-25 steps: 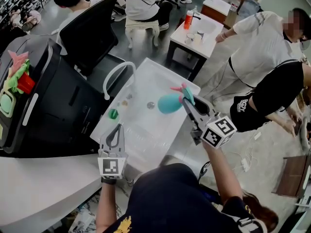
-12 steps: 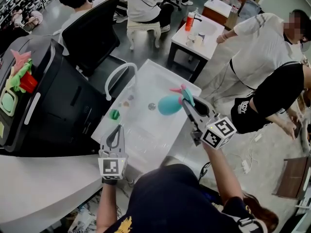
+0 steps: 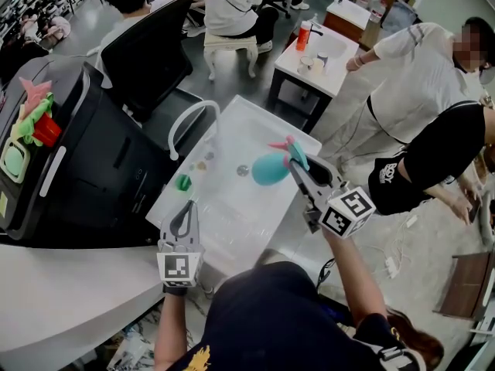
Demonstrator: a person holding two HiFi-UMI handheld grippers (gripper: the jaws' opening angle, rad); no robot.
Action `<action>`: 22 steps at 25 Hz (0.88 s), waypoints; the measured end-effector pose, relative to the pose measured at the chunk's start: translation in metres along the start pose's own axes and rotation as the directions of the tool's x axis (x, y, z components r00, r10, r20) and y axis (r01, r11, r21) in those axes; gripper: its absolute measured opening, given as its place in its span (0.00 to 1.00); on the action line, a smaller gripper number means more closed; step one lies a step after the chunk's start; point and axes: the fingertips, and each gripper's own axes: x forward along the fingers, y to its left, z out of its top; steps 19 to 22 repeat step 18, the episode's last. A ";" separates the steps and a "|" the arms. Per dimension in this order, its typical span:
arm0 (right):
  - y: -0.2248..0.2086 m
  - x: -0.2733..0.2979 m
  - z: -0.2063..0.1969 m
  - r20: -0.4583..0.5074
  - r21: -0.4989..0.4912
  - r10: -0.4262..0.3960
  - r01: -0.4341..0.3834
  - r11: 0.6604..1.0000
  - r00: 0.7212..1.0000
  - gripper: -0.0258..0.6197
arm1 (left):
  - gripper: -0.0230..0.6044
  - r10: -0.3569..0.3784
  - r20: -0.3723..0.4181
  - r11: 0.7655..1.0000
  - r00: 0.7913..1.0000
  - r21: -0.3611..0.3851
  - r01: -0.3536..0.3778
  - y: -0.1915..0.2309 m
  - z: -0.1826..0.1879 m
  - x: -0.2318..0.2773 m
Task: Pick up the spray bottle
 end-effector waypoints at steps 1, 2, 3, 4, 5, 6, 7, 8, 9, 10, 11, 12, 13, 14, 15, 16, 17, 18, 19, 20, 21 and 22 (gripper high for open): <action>0.000 0.000 0.000 0.000 0.001 0.001 -0.001 1.000 1.000 0.18 | 0.07 0.000 -0.001 1.000 1.000 -0.002 0.000 0.000 0.000 0.000; 0.001 0.001 0.000 -0.003 -0.001 0.001 -0.001 1.000 1.000 0.18 | 0.07 0.000 -0.002 1.000 1.000 -0.004 0.000 0.000 -0.001 -0.001; 0.001 0.001 0.000 -0.007 -0.005 0.002 -0.002 1.000 1.000 0.18 | 0.07 -0.001 -0.005 1.000 1.000 -0.007 0.001 0.000 -0.002 -0.001; 0.002 0.002 0.000 -0.010 -0.009 0.003 -0.003 1.000 1.000 0.18 | 0.07 -0.003 -0.014 1.000 1.000 -0.008 0.003 0.000 -0.004 -0.001; 0.002 0.002 0.000 -0.012 -0.009 0.004 -0.004 1.000 1.000 0.18 | 0.07 -0.010 -0.032 1.000 0.999 -0.008 0.010 -0.001 -0.007 0.000; 0.001 0.003 -0.001 -0.013 -0.007 0.006 -0.006 1.000 1.000 0.18 | 0.07 -0.021 -0.062 1.000 0.998 -0.010 0.021 -0.003 -0.013 0.002; 0.002 0.003 -0.001 -0.014 -0.006 0.008 -0.008 1.000 1.000 0.18 | 0.07 -0.037 -0.099 0.999 0.994 -0.014 0.036 -0.006 -0.020 0.004; 0.002 0.004 -0.001 -0.015 -0.005 0.009 -0.009 1.000 1.000 0.18 | 0.07 -0.054 -0.137 0.998 0.989 -0.021 0.052 -0.009 -0.028 0.006; 0.002 0.004 -0.002 -0.016 -0.005 0.011 -0.011 1.000 1.000 0.18 | 0.07 -0.070 -0.172 0.997 0.983 -0.031 0.065 -0.013 -0.035 0.007; 0.002 0.003 -0.002 -0.016 -0.003 0.012 -0.013 1.000 1.000 0.18 | 0.07 -0.080 -0.200 0.996 0.977 -0.043 0.073 -0.017 -0.041 0.008; 0.002 0.003 -0.003 -0.014 -0.001 0.014 -0.014 1.000 1.000 0.18 | 0.07 -0.083 -0.219 0.996 0.972 -0.054 0.073 -0.021 -0.047 0.008; 0.001 0.003 -0.003 -0.012 0.002 0.014 -0.014 1.000 1.000 0.18 | 0.07 -0.083 -0.232 0.996 0.969 -0.063 0.070 -0.024 -0.051 0.008; 0.001 0.003 -0.003 -0.011 0.004 0.015 -0.015 1.000 1.000 0.18 | 0.07 -0.082 -0.243 0.995 0.966 -0.069 0.067 -0.026 -0.054 0.008; 0.001 0.003 -0.003 -0.012 0.001 0.015 -0.015 1.000 1.000 0.18 | 0.07 -0.081 -0.253 0.995 0.964 -0.073 0.065 -0.028 -0.057 0.009; 0.001 0.004 -0.003 -0.013 -0.002 0.016 -0.016 1.000 1.000 0.18 | 0.07 -0.082 -0.259 0.995 0.962 -0.076 0.064 -0.029 -0.059 0.009; 0.001 0.005 -0.003 -0.013 -0.006 0.017 -0.017 1.000 1.000 0.18 | 0.07 -0.082 -0.264 0.995 0.961 -0.079 0.063 -0.029 -0.061 0.010; 0.001 0.006 -0.003 -0.014 -0.008 0.018 -0.018 1.000 1.000 0.18 | 0.07 -0.083 -0.268 0.995 0.960 -0.083 0.063 -0.029 -0.062 0.010; 0.002 0.008 -0.003 -0.013 -0.010 0.020 -0.020 1.000 1.000 0.18 | 0.07 -0.084 -0.271 0.994 0.959 -0.086 0.062 -0.029 -0.063 0.010; 0.002 0.008 -0.003 -0.013 -0.010 0.020 -0.020 1.000 1.000 0.18 | 0.07 -0.084 -0.271 0.994 0.959 -0.086 0.062 -0.029 -0.063 0.010; 0.002 0.008 -0.003 -0.013 -0.010 0.020 -0.020 1.000 1.000 0.18 | 0.07 -0.084 -0.271 0.994 0.959 -0.086 0.062 -0.029 -0.063 0.010; 0.002 0.008 -0.003 -0.013 -0.010 0.020 -0.020 1.000 1.000 0.18 | 0.07 -0.084 -0.271 0.994 0.959 -0.086 0.062 -0.029 -0.063 0.010; 0.002 0.008 -0.003 -0.013 -0.010 0.020 -0.020 1.000 1.000 0.18 | 0.07 -0.084 -0.271 0.994 0.959 -0.086 0.062 -0.029 -0.063 0.010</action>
